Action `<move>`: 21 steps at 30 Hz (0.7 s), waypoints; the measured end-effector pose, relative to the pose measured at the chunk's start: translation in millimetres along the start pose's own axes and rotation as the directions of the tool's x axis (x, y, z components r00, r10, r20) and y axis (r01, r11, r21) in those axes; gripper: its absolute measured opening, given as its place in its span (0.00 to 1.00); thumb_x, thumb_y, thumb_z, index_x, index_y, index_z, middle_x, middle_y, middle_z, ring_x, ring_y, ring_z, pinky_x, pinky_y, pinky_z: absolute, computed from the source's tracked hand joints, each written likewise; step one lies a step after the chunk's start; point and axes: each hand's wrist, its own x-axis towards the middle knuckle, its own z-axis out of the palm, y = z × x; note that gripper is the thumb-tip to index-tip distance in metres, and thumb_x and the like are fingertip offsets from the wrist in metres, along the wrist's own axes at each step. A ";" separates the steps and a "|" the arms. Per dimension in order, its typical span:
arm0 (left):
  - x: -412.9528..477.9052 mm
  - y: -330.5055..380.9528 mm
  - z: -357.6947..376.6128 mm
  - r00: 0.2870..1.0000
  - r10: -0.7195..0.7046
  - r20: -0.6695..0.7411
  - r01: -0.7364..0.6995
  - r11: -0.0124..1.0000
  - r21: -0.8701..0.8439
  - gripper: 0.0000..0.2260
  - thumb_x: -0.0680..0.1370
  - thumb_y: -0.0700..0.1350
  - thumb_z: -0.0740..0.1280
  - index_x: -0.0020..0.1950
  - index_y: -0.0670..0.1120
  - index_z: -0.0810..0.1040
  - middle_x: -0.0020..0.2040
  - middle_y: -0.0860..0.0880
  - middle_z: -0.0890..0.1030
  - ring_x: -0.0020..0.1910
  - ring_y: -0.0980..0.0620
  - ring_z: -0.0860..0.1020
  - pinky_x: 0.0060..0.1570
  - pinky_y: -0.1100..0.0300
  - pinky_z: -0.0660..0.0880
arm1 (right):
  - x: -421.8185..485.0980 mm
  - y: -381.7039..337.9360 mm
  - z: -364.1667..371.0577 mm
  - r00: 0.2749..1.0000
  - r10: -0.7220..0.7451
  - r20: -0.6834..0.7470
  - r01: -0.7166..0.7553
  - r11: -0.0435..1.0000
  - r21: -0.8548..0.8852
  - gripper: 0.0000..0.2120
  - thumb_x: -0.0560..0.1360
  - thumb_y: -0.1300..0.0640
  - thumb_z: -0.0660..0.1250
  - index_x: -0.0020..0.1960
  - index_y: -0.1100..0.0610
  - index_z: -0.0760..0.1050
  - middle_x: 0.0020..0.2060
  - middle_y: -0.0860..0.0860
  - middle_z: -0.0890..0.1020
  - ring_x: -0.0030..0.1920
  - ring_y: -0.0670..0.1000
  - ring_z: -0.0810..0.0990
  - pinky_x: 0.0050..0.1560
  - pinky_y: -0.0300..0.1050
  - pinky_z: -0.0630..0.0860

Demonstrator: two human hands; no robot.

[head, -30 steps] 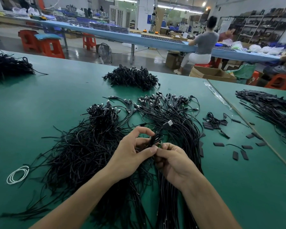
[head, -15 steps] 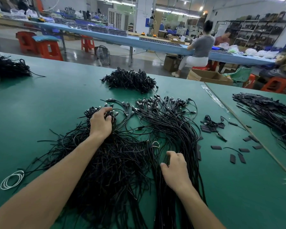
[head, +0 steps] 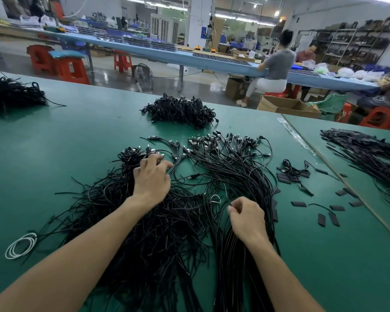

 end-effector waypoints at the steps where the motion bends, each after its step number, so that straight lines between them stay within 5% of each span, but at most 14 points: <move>1: -2.6 7.5 1.7 0.997 0.077 0.002 -0.076 0.996 -0.042 0.18 0.78 0.41 0.67 0.67 0.52 0.76 0.68 0.50 0.71 0.67 0.50 0.65 0.63 0.55 0.62 | -0.9 -6.0 -3.2 0.998 -0.051 0.030 0.049 0.997 0.063 0.05 0.82 0.56 0.64 0.55 0.55 0.78 0.51 0.52 0.81 0.48 0.49 0.79 0.49 0.42 0.76; 4: -12.7 36.8 4.4 0.938 0.327 0.120 -0.300 0.933 -0.197 0.25 0.77 0.44 0.69 0.74 0.54 0.69 0.69 0.52 0.73 0.67 0.52 0.67 0.67 0.53 0.66 | -16.0 -35.9 -13.3 0.954 -0.234 0.188 0.161 0.928 0.335 0.04 0.82 0.58 0.64 0.51 0.54 0.78 0.41 0.47 0.81 0.36 0.38 0.79 0.35 0.31 0.73; 6: -17.3 50.6 3.6 0.867 0.466 0.176 -0.408 0.868 -0.284 0.24 0.78 0.47 0.64 0.75 0.52 0.69 0.70 0.50 0.73 0.68 0.51 0.67 0.69 0.52 0.65 | -32.9 -58.3 -19.7 0.890 -0.405 0.210 0.315 0.879 0.359 0.04 0.80 0.56 0.67 0.49 0.51 0.80 0.35 0.41 0.79 0.34 0.33 0.76 0.36 0.27 0.70; 8: -20.5 53.3 6.4 0.816 0.551 0.173 -0.468 0.806 -0.362 0.18 0.78 0.48 0.62 0.66 0.46 0.78 0.64 0.48 0.77 0.66 0.51 0.71 0.68 0.53 0.65 | -49.4 -73.0 -26.5 0.833 -0.526 0.172 0.426 0.808 0.408 0.04 0.78 0.52 0.69 0.44 0.49 0.81 0.34 0.39 0.80 0.37 0.33 0.78 0.38 0.26 0.71; 10: -22.8 50.9 8.1 0.881 0.452 0.141 -0.347 0.820 -0.455 0.06 0.79 0.41 0.66 0.49 0.41 0.82 0.54 0.45 0.81 0.58 0.49 0.76 0.61 0.48 0.71 | -56.6 -78.0 -37.2 0.821 -0.567 0.058 0.500 0.766 0.404 0.08 0.76 0.50 0.71 0.38 0.46 0.79 0.35 0.39 0.80 0.38 0.36 0.79 0.39 0.28 0.72; 12: -22.0 43.1 6.9 0.982 0.160 0.102 -0.071 0.808 -0.585 0.12 0.82 0.41 0.63 0.40 0.40 0.79 0.40 0.43 0.80 0.39 0.52 0.77 0.40 0.53 0.75 | -51.8 -71.2 -48.4 0.851 -0.525 -0.021 0.512 0.818 0.262 0.11 0.77 0.46 0.69 0.36 0.44 0.76 0.32 0.41 0.78 0.32 0.39 0.76 0.33 0.32 0.70; 15: -18.0 27.2 -7.3 0.983 -0.182 -0.001 0.134 0.730 -0.670 0.18 0.81 0.56 0.61 0.38 0.45 0.76 0.31 0.48 0.76 0.23 0.60 0.65 0.23 0.69 0.62 | -30.6 -42.4 -58.8 0.933 -0.347 -0.095 0.349 0.937 0.010 0.14 0.80 0.46 0.65 0.37 0.48 0.73 0.32 0.44 0.77 0.28 0.42 0.73 0.30 0.37 0.69; 18: -22.1 23.1 -23.7 0.968 -0.110 -0.227 -0.054 0.788 -0.613 0.21 0.76 0.58 0.68 0.33 0.48 0.63 0.29 0.52 0.67 0.27 0.57 0.62 0.29 0.66 0.63 | -10.7 -6.5 -60.3 0.964 -0.164 -0.208 0.148 0.985 -0.092 0.15 0.82 0.50 0.63 0.38 0.52 0.70 0.33 0.49 0.77 0.31 0.46 0.74 0.30 0.41 0.68; 21: -28.3 31.5 -41.5 0.918 -0.005 -0.397 -0.252 0.765 -0.593 0.21 0.77 0.57 0.68 0.33 0.51 0.60 0.28 0.53 0.62 0.27 0.56 0.61 0.30 0.67 0.62 | -1.4 22.8 -62.3 0.970 -0.008 -0.242 -0.028 0.989 -0.143 0.14 0.83 0.50 0.61 0.40 0.54 0.71 0.34 0.50 0.77 0.36 0.50 0.76 0.36 0.45 0.72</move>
